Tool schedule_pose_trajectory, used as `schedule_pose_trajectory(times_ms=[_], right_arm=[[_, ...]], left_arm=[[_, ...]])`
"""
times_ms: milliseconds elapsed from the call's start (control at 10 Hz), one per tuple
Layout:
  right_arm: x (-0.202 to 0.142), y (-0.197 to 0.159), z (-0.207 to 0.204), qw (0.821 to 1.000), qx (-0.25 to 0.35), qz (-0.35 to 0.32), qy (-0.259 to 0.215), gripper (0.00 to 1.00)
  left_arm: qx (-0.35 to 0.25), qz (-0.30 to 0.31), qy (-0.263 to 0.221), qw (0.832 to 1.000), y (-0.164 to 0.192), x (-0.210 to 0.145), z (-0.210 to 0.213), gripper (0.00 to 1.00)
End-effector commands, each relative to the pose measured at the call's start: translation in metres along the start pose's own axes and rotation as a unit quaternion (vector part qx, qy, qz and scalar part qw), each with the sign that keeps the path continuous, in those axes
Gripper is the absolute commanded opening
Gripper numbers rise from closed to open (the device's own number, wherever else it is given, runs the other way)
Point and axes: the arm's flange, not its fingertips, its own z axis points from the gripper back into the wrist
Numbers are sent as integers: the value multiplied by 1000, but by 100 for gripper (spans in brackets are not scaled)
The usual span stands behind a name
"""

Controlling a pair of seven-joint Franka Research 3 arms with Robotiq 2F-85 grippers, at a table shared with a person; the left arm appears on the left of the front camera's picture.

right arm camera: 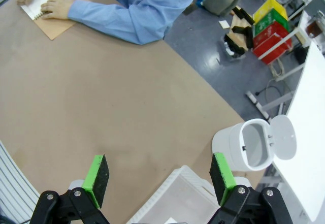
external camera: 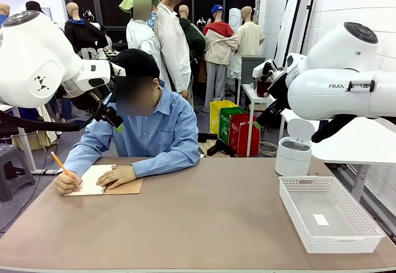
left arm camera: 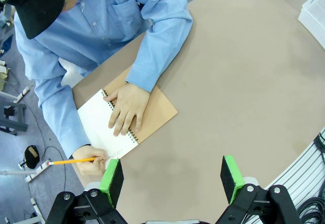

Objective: Sort the paper based on its condition.
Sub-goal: If a person hands you a paper, place it in the Organizing basket , and if it's crumpled, put it in the Trash can.

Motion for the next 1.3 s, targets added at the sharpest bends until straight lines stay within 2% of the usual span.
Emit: schedule_pose_trajectory(times_ms=[0, 1200], right_arm=[[1, -1, 1, 1000, 2, 0, 3, 100], [1, -1, 1, 1000, 2, 0, 3, 100]], left_arm=[[-2, -3, -2, 1000, 0, 0, 1, 100], [-2, -3, -2, 1000, 0, 0, 1, 100]])
